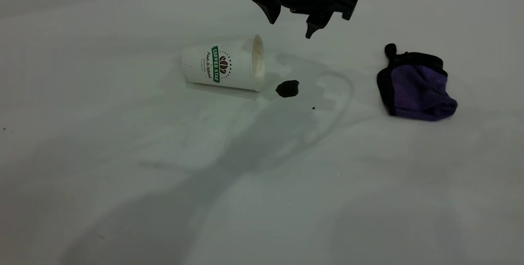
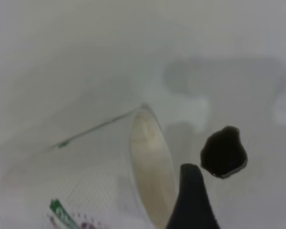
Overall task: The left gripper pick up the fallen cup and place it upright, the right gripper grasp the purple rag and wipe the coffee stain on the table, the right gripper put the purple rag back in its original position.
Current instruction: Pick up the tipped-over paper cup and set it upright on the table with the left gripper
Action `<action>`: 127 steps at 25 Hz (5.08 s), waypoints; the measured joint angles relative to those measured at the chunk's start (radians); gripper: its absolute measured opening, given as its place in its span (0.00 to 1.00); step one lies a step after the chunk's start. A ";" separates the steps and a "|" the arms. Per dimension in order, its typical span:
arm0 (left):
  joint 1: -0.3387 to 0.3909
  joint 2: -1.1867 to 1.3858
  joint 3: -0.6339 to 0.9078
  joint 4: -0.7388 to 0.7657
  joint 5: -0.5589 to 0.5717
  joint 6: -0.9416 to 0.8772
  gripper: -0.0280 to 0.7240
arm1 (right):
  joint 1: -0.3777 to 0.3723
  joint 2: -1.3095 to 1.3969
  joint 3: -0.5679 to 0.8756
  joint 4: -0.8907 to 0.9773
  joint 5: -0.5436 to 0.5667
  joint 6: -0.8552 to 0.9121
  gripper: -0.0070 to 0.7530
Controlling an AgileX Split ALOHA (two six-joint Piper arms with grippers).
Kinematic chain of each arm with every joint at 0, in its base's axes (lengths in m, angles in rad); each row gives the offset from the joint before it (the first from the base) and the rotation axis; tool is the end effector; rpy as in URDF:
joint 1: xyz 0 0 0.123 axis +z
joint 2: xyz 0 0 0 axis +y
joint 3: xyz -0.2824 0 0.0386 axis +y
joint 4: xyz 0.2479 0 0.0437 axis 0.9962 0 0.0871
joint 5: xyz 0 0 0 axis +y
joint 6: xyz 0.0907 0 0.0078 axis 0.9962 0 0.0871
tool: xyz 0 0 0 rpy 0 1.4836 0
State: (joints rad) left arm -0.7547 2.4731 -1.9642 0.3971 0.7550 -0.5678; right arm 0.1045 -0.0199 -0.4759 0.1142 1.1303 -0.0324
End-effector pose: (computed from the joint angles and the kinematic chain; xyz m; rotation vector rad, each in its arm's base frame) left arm 0.3955 -0.3387 0.1055 0.5543 2.5769 0.0244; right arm -0.0094 0.0085 0.2653 -0.1547 2.1120 0.1813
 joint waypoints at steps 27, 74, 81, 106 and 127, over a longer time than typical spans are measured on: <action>-0.003 0.029 -0.051 0.056 0.094 -0.152 0.82 | 0.000 0.000 0.000 0.000 0.000 0.000 0.60; -0.037 0.194 -0.051 0.411 0.174 -0.432 0.78 | 0.000 0.000 0.000 0.000 0.000 0.000 0.60; -0.036 0.195 -0.053 0.440 0.218 -0.453 0.78 | 0.000 0.000 0.000 0.000 0.000 0.000 0.60; -0.027 0.218 -0.060 0.505 0.363 -0.418 0.10 | 0.000 0.000 0.000 0.000 0.000 0.000 0.60; 0.204 0.163 -0.371 -0.077 0.415 0.530 0.04 | 0.000 0.000 0.000 0.000 0.000 0.000 0.60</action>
State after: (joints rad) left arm -0.5511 2.6363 -2.3350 0.3205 1.1702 -0.0376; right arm 0.1045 -0.0199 -0.4759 0.1142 1.1303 -0.0324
